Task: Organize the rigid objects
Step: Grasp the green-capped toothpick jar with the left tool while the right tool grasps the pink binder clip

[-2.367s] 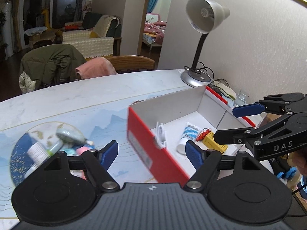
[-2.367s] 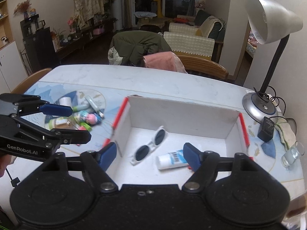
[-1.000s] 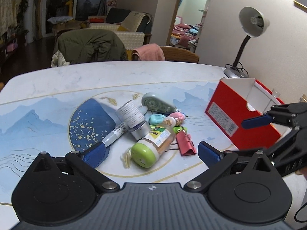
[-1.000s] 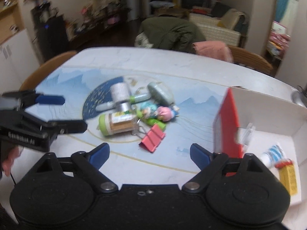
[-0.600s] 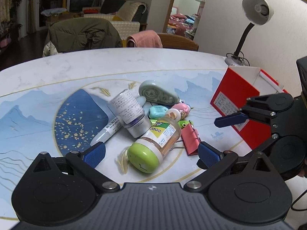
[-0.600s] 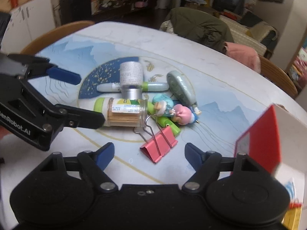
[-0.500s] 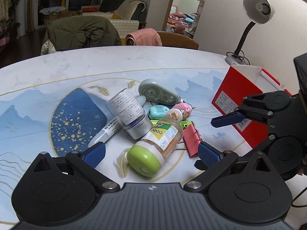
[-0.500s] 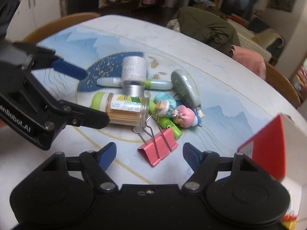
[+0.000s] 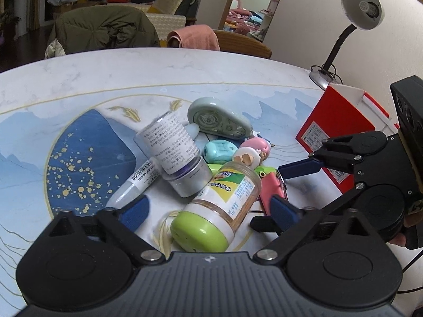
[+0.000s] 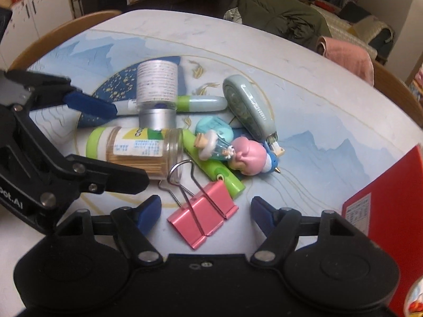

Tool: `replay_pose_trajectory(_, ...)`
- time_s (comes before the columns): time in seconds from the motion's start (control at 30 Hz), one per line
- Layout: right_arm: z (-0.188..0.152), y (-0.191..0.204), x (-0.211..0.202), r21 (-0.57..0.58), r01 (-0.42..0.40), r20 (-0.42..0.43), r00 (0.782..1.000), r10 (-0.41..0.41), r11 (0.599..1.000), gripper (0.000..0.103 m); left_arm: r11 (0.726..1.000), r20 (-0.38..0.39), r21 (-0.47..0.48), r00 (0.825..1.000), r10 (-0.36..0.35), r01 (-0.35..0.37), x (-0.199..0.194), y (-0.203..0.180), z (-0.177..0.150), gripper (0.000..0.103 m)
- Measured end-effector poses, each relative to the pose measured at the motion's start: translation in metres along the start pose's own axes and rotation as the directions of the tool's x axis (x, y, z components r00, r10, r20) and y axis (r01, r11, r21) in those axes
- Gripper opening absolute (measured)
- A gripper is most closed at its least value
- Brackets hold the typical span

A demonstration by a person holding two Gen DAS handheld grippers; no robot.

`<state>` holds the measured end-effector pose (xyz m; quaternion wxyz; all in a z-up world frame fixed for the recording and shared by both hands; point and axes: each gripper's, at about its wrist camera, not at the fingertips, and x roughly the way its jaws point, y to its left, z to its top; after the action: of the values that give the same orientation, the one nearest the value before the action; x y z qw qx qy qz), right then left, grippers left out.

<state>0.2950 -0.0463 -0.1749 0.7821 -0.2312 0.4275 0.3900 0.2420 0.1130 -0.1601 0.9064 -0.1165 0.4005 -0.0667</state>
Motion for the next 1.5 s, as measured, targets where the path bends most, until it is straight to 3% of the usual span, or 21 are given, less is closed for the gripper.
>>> replay_pose_trajectory(0.2,-0.001,-0.001,0.0,0.021,-0.018,0.006,1.0,0.018,1.0,0.072,1.0,-0.014,-0.002,1.0,-0.014,0.014,0.002,0.0,-0.002,0.069)
replay_pose_trajectory(0.37,-0.001,0.002,-0.003,0.009,-0.026,0.011,1.0,0.026,1.0,0.062,1.0,-0.017,0.017,1.0,-0.01,0.01,0.001,-0.004,-0.002,0.061)
replay_pose_trajectory(0.47,-0.002,0.003,-0.005,0.021,-0.021,0.016,1.0,0.021,1.0,0.051,1.0,-0.016,0.03,1.0,0.0,0.0,-0.001,-0.006,-0.003,0.058)
replay_pose_trajectory(0.6,-0.006,0.009,-0.009,0.03,-0.009,0.012,1.0,0.009,1.0,0.05,0.999,-0.017,0.049,1.0,0.018,-0.017,-0.005,-0.011,-0.006,0.052)
replay_pose_trajectory(0.67,-0.009,0.01,-0.014,0.049,-0.006,0.025,1.0,0.005,0.999,0.043,0.999,-0.019,0.046,1.0,0.023,-0.022,-0.008,-0.013,-0.008,0.051)
replay_pose_trajectory(0.9,-0.024,0.014,-0.031,0.113,0.012,0.013,1.0,-0.014,0.994,0.04,0.999,-0.023,0.038,0.999,0.036,-0.035,-0.02,-0.019,-0.018,0.048)
replay_pose_trajectory(0.93,-0.026,0.013,-0.035,0.129,0.008,0.019,1.0,-0.011,0.992,0.035,0.999,-0.024,0.037,0.999,0.034,-0.034,-0.022,-0.021,-0.02,0.048)
replay_pose_trajectory(0.97,-0.027,0.013,-0.04,0.148,0.005,0.025,1.0,-0.009,0.989,0.018,0.999,-0.025,0.037,0.999,0.034,-0.033,-0.024,-0.022,-0.022,0.048)
replay_pose_trajectory(1.0,-0.028,0.013,-0.044,0.162,0.017,0.025,0.999,-0.021,0.987,0.014,0.999,-0.027,0.038,0.999,0.035,-0.034,-0.026,-0.024,-0.023,0.048)
replay_pose_trajectory(1.27,-0.041,0.014,-0.072,0.207,0.027,0.03,0.999,-0.033,0.978,0.001,0.999,-0.017,0.027,0.999,0.036,-0.036,-0.046,-0.035,-0.034,0.046)
replay_pose_trajectory(1.5,-0.05,0.017,-0.111,0.224,0.023,0.077,0.996,-0.041,0.974,0.0,0.999,-0.004,0.024,0.999,0.042,-0.041,-0.064,-0.048,-0.039,0.045)
